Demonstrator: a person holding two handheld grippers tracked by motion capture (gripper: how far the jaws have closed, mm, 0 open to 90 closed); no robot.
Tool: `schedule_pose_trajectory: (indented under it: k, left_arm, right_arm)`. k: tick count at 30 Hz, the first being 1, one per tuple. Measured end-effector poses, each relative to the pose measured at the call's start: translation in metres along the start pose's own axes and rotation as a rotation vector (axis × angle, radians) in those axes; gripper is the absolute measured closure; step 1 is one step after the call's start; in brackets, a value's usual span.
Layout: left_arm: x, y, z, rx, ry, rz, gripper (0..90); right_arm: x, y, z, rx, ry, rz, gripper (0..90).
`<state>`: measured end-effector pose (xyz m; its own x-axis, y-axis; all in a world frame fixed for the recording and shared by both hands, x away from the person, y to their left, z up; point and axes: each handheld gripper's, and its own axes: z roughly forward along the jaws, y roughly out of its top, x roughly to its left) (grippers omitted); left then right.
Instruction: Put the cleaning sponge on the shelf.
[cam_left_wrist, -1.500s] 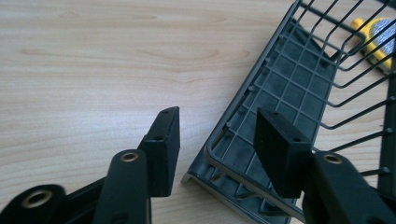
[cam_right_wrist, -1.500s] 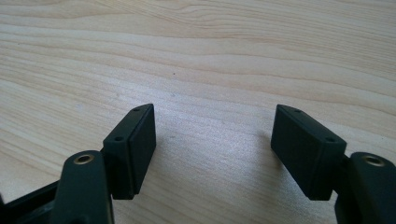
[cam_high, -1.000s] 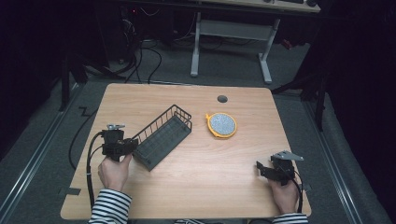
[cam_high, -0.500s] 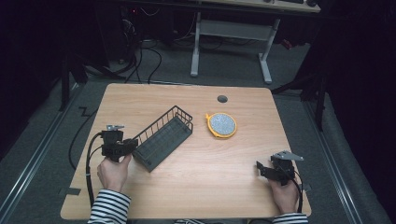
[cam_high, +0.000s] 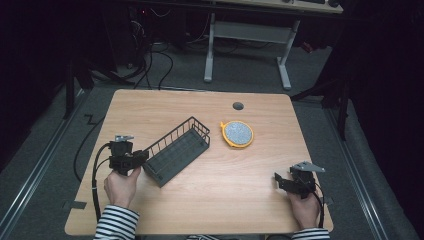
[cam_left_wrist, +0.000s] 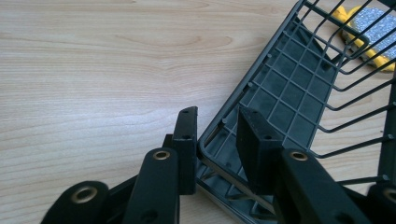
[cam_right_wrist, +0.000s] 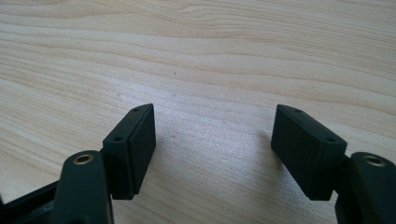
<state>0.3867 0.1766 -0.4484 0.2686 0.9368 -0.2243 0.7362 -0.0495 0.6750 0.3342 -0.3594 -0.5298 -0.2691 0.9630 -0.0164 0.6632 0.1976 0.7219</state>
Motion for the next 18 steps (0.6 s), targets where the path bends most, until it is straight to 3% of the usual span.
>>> schedule_pose_trajectory:
  k: [18]
  left_arm:
    - [-0.021,-0.005,0.002,0.017,-0.060,0.092,70.9]
  right_arm:
    - [0.000,0.000,0.000,0.000,0.003,-0.001,31.2]
